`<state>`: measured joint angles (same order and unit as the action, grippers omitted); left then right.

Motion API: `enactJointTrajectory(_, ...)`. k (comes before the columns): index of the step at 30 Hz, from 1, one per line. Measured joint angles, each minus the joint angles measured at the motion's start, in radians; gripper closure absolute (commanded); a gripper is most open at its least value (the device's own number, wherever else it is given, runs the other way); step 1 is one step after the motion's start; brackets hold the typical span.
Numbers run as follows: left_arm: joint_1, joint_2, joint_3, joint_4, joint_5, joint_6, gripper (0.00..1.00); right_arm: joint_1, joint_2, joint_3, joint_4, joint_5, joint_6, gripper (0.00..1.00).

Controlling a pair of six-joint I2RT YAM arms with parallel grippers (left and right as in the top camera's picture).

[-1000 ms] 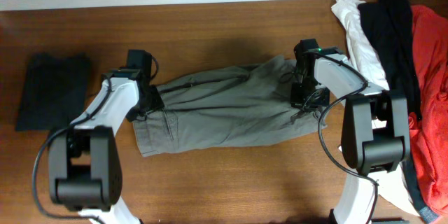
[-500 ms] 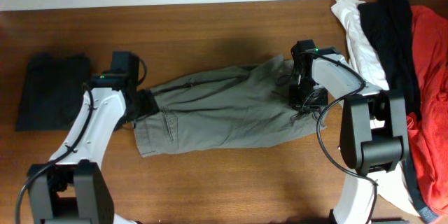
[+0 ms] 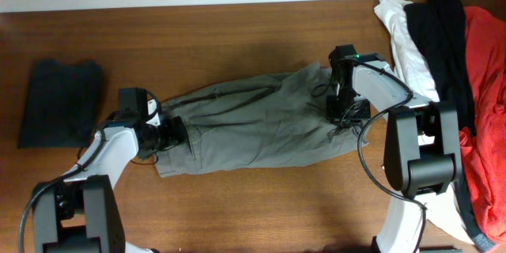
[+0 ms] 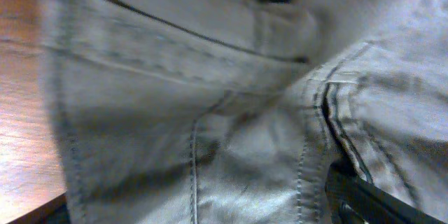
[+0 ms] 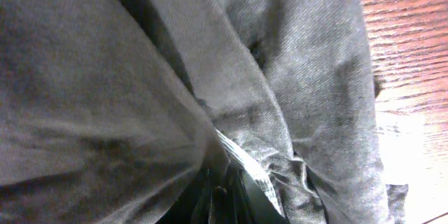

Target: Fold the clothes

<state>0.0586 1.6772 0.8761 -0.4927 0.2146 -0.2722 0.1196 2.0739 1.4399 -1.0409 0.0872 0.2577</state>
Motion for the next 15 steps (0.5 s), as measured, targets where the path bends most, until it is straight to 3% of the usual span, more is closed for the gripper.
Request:
enactJointTrajectory(5,0.002,-0.002,-0.016,0.024,0.105,0.035,0.31,0.0,0.0,0.0,0.0,-0.001,0.0,0.83)
enactJointTrajectory(7,0.002,0.0,-0.029,0.03,0.16,0.05,0.6,0.0,0.0,0.0,0.0,-0.001,0.001,0.83)
enactJointTrajectory(12,0.001,0.0,-0.035,0.039,0.204,0.079,0.8,0.0,0.0,0.0,-0.003,-0.001,0.0,0.83)
enactJointTrajectory(15,0.009,0.0,-0.032,0.02,0.2,0.095,0.98,0.0,0.0,0.0,-0.003,-0.001,0.0,0.83)
